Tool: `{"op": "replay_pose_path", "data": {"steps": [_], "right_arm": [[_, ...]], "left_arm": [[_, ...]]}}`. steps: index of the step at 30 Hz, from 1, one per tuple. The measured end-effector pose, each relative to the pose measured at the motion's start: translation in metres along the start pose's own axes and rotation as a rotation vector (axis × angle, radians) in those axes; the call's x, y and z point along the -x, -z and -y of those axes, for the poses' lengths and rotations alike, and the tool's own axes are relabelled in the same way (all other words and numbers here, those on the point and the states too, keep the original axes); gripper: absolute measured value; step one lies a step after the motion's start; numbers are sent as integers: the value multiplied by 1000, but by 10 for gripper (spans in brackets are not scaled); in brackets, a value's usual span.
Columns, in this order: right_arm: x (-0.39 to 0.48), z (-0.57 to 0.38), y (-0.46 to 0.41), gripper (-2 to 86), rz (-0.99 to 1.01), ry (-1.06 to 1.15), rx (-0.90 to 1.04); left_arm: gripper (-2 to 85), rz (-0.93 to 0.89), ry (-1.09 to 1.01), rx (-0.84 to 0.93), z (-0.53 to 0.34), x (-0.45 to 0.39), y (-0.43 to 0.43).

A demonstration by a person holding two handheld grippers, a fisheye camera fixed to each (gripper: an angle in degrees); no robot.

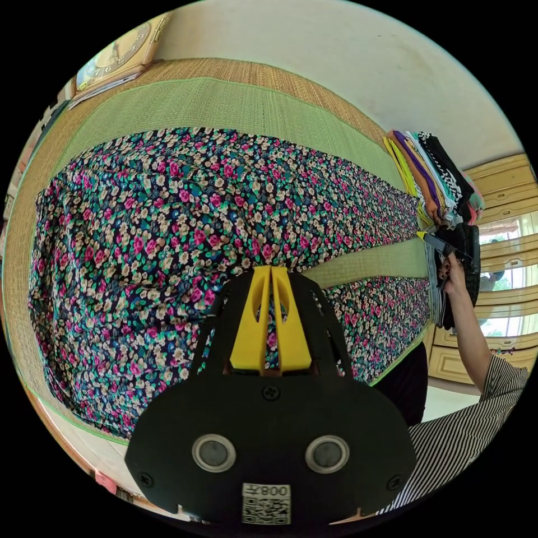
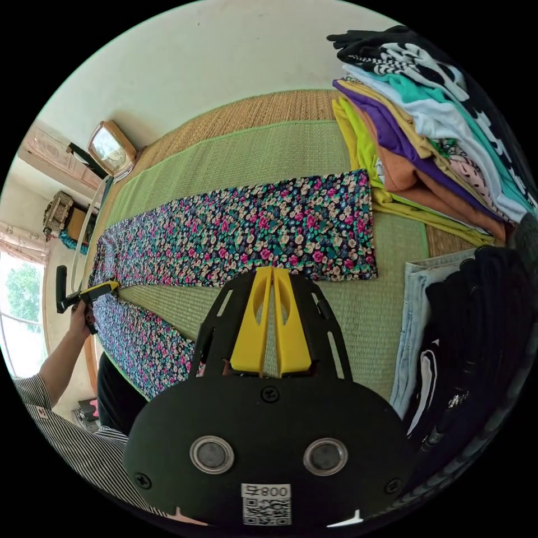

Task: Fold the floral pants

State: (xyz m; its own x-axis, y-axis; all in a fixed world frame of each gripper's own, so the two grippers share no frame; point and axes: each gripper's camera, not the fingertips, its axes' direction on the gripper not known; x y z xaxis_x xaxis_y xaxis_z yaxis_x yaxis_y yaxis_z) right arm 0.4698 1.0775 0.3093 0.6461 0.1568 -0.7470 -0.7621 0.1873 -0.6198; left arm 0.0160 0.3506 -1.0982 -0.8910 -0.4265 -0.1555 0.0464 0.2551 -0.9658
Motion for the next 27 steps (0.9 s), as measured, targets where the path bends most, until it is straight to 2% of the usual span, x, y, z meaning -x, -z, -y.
{"op": "replay_pose_path", "data": {"steps": [2,5,8,12,16,21,24,27], "right_arm": [[-7,3,6,0,-20,-36,-13],[-23,10,-6,1,-30,-97,93],[-27,8,11,1,28,-141,61],[2,-17,47,1,48,-53,9],[57,-64,64,1,97,82,21],[148,-126,43,0,109,267,176],[180,-141,21,0,18,339,281],[187,-136,29,0,5,307,285]], "left_arm": [[1,12,1,0,-8,5,8],[1,-14,18,25,-21,18,18],[1,-30,20,-29,-40,24,46],[1,-64,16,-105,-85,37,90],[2,10,51,-97,-143,58,120],[1,62,203,-79,-205,103,141],[1,63,280,-6,-233,130,144],[1,5,305,-59,-257,146,163]]}}
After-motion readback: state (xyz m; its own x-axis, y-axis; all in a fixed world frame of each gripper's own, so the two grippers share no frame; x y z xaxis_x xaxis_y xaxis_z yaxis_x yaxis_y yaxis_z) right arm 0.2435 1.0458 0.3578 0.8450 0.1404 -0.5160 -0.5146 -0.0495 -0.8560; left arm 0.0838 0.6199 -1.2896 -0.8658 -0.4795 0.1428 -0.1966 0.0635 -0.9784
